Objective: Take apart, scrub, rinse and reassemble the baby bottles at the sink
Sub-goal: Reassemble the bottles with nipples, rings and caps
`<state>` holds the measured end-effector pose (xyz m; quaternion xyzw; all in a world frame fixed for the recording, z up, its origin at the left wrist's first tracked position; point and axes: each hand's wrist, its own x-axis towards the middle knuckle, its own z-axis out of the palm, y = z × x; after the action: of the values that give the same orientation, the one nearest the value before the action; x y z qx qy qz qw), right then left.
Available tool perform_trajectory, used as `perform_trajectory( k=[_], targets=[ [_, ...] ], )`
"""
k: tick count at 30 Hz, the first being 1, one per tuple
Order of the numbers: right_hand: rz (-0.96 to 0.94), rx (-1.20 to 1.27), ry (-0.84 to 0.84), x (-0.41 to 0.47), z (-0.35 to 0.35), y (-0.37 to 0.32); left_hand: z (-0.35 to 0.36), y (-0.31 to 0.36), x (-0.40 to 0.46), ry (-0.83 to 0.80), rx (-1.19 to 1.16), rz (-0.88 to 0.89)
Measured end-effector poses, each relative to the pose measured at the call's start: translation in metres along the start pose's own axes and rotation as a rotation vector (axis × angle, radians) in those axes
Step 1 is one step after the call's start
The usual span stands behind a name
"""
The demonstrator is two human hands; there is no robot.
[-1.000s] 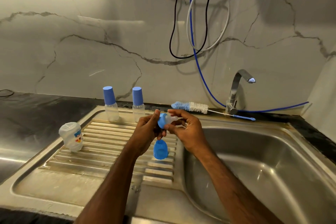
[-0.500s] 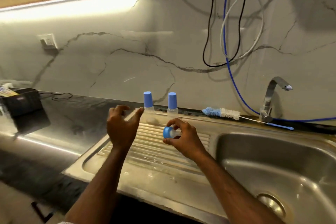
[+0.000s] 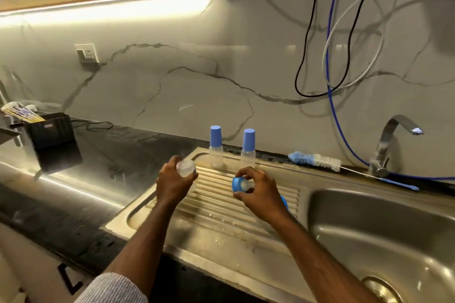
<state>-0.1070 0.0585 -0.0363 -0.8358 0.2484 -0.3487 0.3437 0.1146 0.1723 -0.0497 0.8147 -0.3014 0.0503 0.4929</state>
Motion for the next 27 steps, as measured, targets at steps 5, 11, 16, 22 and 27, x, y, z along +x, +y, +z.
perform_trajectory(
  k=[5, 11, 16, 22, 27],
  targets=[
    [0.060, 0.051, 0.149, -0.002, -0.040, 0.023, 0.035, 0.055, -0.025, -0.279, -0.741, -0.108],
    [0.145, 0.245, 0.385, -0.016, -0.096, 0.059, 0.092, 0.111, -0.049, -0.470, -1.013, -0.057],
    [0.154, 0.497, 0.398, -0.027, -0.117, 0.083, 0.115, 0.113, -0.059, -0.512, -0.904, 0.174],
    [0.109, 0.537, 0.299, -0.025, -0.113, 0.077, 0.115, 0.113, -0.060, -0.595, -0.818, 0.303],
    [0.111, 0.550, 0.256, -0.030, -0.113, 0.075, 0.114, 0.116, -0.064, -0.623, -0.801, 0.334]
  ],
)
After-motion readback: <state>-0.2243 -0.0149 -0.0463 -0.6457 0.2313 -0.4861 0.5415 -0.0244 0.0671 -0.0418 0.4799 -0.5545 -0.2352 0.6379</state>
